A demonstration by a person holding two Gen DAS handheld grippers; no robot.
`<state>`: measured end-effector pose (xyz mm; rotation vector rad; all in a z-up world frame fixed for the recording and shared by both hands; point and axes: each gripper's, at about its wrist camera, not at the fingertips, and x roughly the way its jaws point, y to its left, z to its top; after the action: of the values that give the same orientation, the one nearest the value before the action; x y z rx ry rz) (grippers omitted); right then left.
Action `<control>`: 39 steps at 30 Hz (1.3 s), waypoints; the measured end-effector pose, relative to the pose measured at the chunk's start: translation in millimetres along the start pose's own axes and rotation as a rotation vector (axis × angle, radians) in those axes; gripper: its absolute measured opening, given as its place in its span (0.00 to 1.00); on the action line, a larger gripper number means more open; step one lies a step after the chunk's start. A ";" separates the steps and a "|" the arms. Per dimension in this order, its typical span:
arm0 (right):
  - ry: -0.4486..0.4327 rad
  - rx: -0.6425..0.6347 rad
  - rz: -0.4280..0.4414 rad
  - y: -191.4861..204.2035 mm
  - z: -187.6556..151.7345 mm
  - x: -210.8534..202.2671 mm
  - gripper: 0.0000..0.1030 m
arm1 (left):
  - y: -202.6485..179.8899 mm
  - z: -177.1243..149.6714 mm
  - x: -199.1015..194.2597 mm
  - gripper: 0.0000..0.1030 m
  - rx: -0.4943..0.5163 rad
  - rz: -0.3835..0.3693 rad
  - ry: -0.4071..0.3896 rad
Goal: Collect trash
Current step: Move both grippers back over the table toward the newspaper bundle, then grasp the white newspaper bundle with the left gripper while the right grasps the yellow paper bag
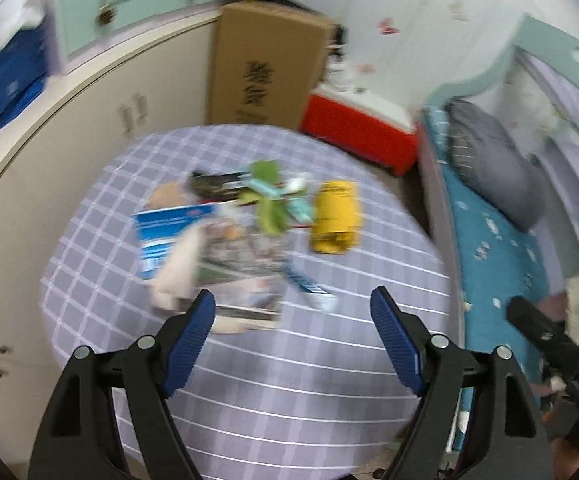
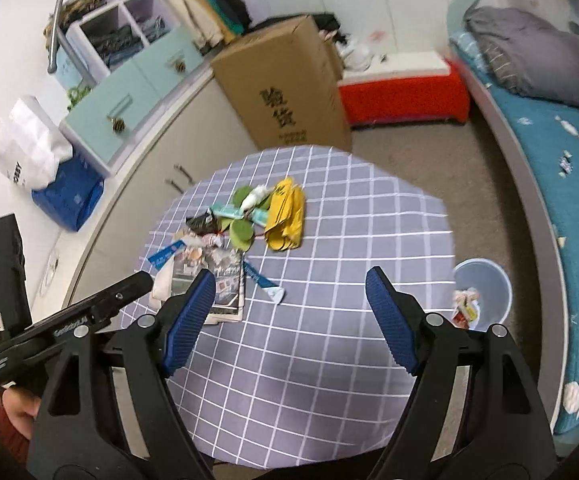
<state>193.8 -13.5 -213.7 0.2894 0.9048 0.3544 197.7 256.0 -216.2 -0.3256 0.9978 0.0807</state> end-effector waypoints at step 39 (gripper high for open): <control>0.435 0.043 0.077 -0.7 63.2 236.2 0.34 | 33.8 59.9 83.3 0.18 -0.074 0.100 0.131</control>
<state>378.6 78.4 -344.7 0.2920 1.3319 0.4804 284.4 299.6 -263.8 -0.3523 1.1427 0.1896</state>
